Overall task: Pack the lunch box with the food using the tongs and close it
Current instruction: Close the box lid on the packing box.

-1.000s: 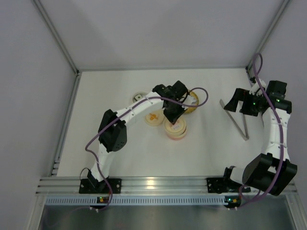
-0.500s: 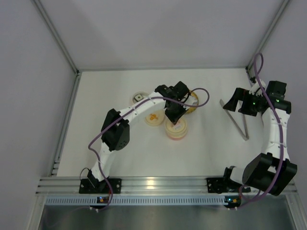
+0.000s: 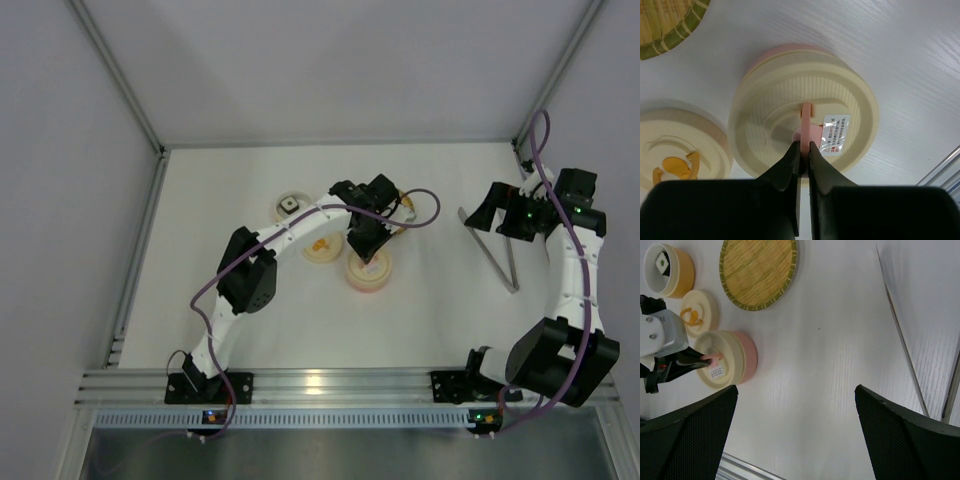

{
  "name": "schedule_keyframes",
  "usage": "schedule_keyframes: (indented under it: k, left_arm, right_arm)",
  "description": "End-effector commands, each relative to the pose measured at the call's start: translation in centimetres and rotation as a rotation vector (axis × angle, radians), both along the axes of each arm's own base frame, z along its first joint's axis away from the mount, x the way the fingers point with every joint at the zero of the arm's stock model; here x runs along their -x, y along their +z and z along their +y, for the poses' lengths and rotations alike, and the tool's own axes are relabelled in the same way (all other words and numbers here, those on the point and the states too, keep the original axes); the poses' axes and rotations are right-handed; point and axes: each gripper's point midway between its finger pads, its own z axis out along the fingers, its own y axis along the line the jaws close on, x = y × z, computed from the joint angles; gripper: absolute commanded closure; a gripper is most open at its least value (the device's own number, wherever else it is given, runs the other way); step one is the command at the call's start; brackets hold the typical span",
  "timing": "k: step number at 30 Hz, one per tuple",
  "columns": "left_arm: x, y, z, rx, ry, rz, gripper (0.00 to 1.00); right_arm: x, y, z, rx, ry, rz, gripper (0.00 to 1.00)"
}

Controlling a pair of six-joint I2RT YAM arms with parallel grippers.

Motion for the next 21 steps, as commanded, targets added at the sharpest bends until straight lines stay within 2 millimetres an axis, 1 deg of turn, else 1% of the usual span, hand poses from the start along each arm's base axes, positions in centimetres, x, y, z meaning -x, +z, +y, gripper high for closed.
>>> schedule_keyframes:
  k: [1,4,8,10,14,15,17,18,21]
  left_arm:
    - [-0.6,1.3,-1.3,0.051,0.008,-0.029,0.99]
    - [-0.6,1.1,-1.3,0.049,0.006,-0.027,0.97]
    - [-0.5,0.8,-1.2,0.046,0.006,-0.023,0.88]
    - [-0.4,0.7,-1.2,0.046,0.004,-0.022,0.86]
    - [-0.3,0.5,-1.2,0.052,-0.002,-0.019,0.73]
    - [-0.2,0.5,-1.2,0.054,-0.005,-0.016,0.66]
    - [-0.2,0.7,-1.2,0.06,-0.008,-0.021,0.58]
    - [-0.3,1.0,-1.3,0.067,-0.009,-0.029,0.51]
    - [-0.6,2.0,-1.4,0.079,-0.014,-0.056,0.42]
  right_arm:
    - [-0.9,0.7,0.2,-0.006,0.018,-0.051,0.01]
    - [-0.9,0.7,0.3,-0.008,0.018,-0.051,0.01]
    - [-0.9,0.7,0.3,-0.01,0.019,-0.05,0.01]
    - [-0.9,0.7,0.3,-0.009,0.019,-0.051,0.01]
    - [-0.8,0.7,0.3,-0.01,0.021,-0.051,0.01]
    - [-0.8,0.7,0.4,-0.01,0.021,-0.051,0.01]
    - [-0.8,0.7,0.4,-0.01,0.021,-0.051,0.01]
    - [-0.8,0.7,0.4,-0.009,0.021,-0.052,0.01]
    - [-0.7,0.8,0.4,-0.01,0.022,-0.053,0.01]
